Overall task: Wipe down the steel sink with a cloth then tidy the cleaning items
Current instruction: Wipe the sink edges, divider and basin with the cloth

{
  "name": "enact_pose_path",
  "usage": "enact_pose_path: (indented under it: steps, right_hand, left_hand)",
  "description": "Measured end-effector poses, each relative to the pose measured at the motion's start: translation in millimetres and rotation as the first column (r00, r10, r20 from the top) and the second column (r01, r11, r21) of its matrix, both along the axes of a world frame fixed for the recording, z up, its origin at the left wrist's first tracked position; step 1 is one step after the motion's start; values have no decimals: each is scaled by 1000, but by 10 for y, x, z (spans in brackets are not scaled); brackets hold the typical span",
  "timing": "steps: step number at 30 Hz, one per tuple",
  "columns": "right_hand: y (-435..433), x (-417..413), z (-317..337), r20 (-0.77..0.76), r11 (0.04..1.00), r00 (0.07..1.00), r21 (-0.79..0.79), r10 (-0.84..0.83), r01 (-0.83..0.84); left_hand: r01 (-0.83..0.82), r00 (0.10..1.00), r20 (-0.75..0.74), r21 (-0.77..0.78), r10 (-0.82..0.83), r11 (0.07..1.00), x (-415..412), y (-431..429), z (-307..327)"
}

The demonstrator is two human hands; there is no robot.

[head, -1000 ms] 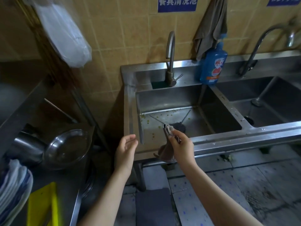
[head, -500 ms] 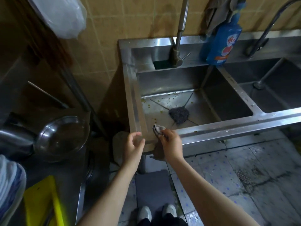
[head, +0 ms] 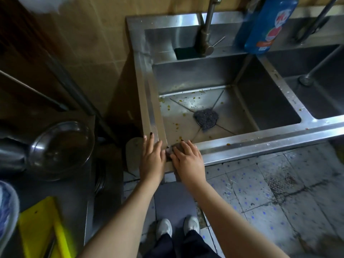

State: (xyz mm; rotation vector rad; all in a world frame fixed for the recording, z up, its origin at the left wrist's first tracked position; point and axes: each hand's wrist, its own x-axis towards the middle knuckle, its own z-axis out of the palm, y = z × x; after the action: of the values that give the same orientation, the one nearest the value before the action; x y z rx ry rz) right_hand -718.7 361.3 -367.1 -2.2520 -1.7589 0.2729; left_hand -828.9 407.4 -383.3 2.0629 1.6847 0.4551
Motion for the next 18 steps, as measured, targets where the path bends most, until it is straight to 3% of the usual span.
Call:
enact_pose_path:
  steps: [3, 6, 18]
  right_hand:
    - [-7, 23, 5, -17, 999, 999, -17, -31, 30]
    - [-23, 176, 3, -23, 996, 996, -25, -88, 87]
    - [-78, 704, -40, -17, 945, 947, -72, -322, 320]
  left_hand:
    - [11, 997, -78, 50, -7, 999, 17, -1, -42]
    - [27, 991, -129, 5, -26, 1000, 18, 5, -15]
    - [46, 988, -146, -23, -49, 999, 4, 10, 18]
